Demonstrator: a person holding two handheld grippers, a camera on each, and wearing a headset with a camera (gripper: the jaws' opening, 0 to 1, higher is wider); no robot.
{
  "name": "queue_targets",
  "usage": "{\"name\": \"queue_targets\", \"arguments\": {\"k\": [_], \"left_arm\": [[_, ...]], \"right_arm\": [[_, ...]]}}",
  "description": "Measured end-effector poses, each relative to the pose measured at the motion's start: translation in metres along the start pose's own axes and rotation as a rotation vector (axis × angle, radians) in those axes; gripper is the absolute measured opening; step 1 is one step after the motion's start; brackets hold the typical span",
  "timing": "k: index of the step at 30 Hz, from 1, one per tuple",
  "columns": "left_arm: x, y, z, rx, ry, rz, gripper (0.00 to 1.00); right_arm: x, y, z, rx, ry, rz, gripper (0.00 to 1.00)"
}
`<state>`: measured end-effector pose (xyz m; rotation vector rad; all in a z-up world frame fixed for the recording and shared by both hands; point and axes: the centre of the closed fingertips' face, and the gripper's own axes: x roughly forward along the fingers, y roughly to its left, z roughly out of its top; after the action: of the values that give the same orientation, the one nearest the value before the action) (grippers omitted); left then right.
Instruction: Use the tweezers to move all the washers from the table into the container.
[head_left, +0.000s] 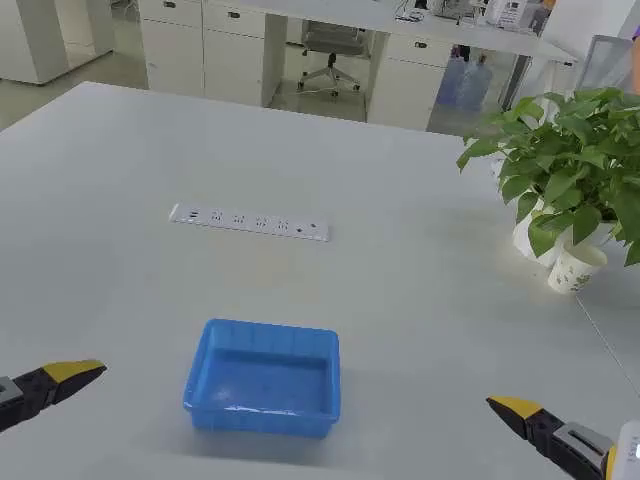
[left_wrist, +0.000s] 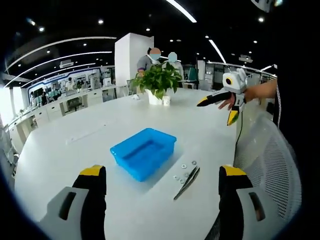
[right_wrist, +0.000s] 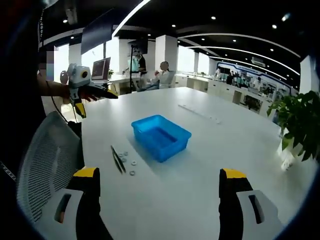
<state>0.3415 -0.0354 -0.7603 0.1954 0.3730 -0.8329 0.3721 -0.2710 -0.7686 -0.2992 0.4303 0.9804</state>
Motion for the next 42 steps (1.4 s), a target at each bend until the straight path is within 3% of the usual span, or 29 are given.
{"name": "queue_targets", "arguments": {"k": [27,42], "left_arm": [[0.0003,-0.002,-0.0004,0.017,0.008,-0.015,0.99],[0.0038,-0.0043,-0.0044,0.027,0.022,-0.047,0.99]], "right_arm": [[-0.0001,0.0005,-0.0009,-0.008,0.008,0.003,1.0],[0.0062,0.0027,-0.0022,-0.05,0.045,0.028,0.99]]}}
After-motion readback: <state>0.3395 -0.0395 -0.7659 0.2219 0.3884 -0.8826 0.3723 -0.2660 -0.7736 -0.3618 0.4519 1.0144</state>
